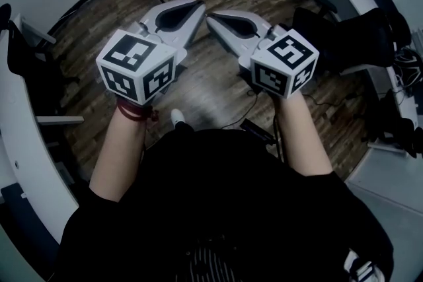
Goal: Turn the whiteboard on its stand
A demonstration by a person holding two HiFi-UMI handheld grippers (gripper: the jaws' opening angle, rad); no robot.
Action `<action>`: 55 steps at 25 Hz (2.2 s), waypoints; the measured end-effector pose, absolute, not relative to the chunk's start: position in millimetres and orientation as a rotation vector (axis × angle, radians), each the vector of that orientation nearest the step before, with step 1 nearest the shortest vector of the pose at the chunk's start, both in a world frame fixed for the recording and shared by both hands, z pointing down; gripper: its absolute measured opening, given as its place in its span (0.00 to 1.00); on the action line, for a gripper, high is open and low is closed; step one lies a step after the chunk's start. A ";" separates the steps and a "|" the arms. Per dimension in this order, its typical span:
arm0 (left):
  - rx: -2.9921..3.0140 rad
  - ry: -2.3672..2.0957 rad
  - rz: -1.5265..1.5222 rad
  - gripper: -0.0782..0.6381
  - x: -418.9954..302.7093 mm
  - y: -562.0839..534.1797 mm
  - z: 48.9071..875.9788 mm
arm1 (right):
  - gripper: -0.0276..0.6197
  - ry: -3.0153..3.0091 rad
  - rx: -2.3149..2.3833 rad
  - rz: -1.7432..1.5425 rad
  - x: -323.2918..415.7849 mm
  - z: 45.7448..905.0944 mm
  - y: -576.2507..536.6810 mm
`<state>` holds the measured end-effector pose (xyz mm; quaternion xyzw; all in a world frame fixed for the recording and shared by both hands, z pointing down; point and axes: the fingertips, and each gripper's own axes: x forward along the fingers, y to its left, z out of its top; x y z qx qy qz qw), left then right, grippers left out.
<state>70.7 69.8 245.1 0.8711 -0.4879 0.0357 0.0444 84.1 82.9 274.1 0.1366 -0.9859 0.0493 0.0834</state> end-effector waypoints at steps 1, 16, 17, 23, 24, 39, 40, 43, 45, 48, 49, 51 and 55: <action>2.671 -1.468 0.114 0.11 68.5 66.2 246.8 | 0.05 -2.937 0.411 0.148 78.9 275.0 79.8; 2.726 -1.366 0.132 0.11 -33.1 34.1 258.3 | 0.05 -2.877 0.548 0.204 -5.7 297.5 27.5; 2.721 -1.371 0.124 0.11 -40.8 31.8 258.7 | 0.05 -2.880 0.548 0.210 -11.2 298.2 25.6; 2.698 -1.417 0.074 0.11 -71.0 20.9 255.3 | 0.05 -2.896 0.482 0.220 -41.0 297.7 19.8; 2.696 -1.423 0.071 0.11 -73.1 19.1 254.9 | 0.05 -2.899 0.469 0.216 -44.1 296.5 17.9; 2.695 -1.418 0.072 0.11 -93.0 -75.8 253.5 | 0.05 -2.893 0.437 0.298 -70.5 314.6 -76.0; 2.702 -1.408 0.076 0.11 -89.2 -85.1 252.5 | 0.05 -2.894 0.438 0.304 -68.4 314.1 -85.9; 2.704 -1.405 0.081 0.11 -83.7 -113.1 252.4 | 0.05 -2.900 0.433 0.305 -65.6 312.7 -114.5; 2.690 -1.420 0.080 0.11 -85.5 -130.5 253.3 | 0.05 -2.908 0.421 0.301 -67.1 310.3 -131.2; 2.678 -1.443 0.091 0.11 -89.9 -152.6 252.4 | 0.05 -2.921 0.394 0.287 -72.1 303.5 -154.2; 2.672 -1.453 0.094 0.11 -91.8 -159.3 252.1 | 0.05 -2.926 0.384 0.284 -73.7 301.7 -161.4; 2.656 -1.476 0.098 0.11 -96.3 -171.4 252.0 | 0.05 -2.934 0.363 0.281 -77.5 298.9 -174.5; 2.625 -1.538 0.120 0.11 -106.5 -193.0 252.2 | 0.05 -2.949 0.310 0.262 -86.0 293.8 -194.3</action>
